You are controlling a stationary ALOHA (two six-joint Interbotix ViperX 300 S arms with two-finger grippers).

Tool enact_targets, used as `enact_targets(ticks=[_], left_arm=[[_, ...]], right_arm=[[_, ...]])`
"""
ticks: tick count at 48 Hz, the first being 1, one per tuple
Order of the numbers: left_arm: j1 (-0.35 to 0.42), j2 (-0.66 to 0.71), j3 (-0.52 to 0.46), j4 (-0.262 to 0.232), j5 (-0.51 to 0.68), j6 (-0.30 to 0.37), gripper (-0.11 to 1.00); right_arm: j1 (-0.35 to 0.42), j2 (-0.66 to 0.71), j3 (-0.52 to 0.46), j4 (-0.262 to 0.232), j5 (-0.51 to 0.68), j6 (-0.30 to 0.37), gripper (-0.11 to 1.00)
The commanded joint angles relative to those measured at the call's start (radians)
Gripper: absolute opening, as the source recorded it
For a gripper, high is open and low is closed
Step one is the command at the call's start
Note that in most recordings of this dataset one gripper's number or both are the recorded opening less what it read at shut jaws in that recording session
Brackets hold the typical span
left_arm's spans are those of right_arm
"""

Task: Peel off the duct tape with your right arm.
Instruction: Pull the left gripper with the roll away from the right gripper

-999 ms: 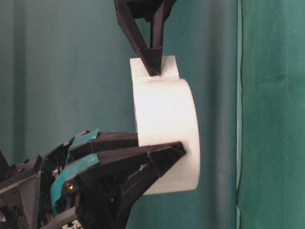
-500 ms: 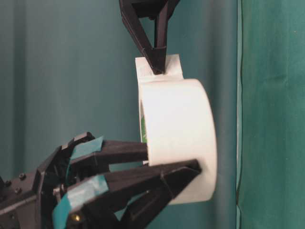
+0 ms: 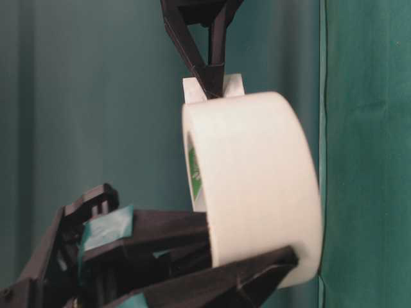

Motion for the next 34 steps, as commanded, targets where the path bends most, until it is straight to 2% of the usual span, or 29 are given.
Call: enact_targets(ticks=[1,14,24,34], left_arm=[[-0.048,-0.048,-0.003,-0.011,-0.025,0.008,0.21],[-0.072,-0.069,0.023,-0.011,-0.066,0.018,0.21],[-0.114,-0.081,0.028,-0.017,-0.087,0.083,0.22],[-0.167,-0.100,0.035,-0.018,-0.163,0.149,0.21]], right_arm=[[-0.023,-0.009,-0.008,0.008,-0.008,-0.002,-0.09],[-0.029,-0.009,-0.008,0.008,-0.009,-0.002,-0.09],[-0.040,-0.009,-0.005,0.008,-0.009,-0.002,-0.09],[-0.048,-0.009,-0.005,0.008,-0.009,-0.002,-0.09]])
